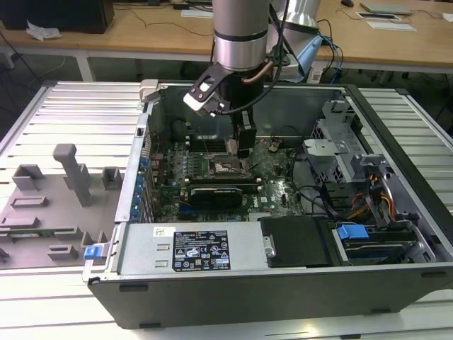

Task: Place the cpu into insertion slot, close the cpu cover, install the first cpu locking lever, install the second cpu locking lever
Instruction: 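Place the cpu into insertion slot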

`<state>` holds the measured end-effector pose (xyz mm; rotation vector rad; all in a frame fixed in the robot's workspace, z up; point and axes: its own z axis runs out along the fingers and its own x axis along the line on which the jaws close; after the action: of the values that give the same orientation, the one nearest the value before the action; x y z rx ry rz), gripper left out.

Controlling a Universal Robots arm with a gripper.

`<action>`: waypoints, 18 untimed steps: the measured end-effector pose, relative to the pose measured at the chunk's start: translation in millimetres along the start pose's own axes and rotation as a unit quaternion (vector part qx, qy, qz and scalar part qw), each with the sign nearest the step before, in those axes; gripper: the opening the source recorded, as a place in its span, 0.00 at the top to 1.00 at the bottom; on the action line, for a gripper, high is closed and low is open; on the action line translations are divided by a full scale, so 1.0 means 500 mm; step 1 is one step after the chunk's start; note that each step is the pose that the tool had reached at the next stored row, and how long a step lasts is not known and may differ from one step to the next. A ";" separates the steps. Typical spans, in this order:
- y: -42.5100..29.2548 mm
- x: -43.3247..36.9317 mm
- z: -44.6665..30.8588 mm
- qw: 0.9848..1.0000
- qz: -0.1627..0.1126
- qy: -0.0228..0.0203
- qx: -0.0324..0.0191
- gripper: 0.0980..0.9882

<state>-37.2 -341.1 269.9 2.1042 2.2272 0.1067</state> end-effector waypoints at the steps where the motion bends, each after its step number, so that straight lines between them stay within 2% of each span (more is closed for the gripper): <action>1: -0.001 0.002 0.005 1.000 0.002 0.000 0.000 0.51; 5: -0.006 0.008 0.017 1.000 0.002 -0.001 -0.001 0.51; 9: -0.019 0.020 0.030 1.000 0.002 -0.001 -0.009 0.51; 12: -0.023 0.023 0.041 1.000 0.002 -0.003 -0.008 0.51; 15: -0.025 0.024 0.054 1.000 0.014 -0.004 -0.008 0.51; 18: -0.027 0.030 0.061 1.000 0.016 -0.005 -0.008 0.51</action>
<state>-48.3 -327.2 238.2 2.1289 2.1793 0.1171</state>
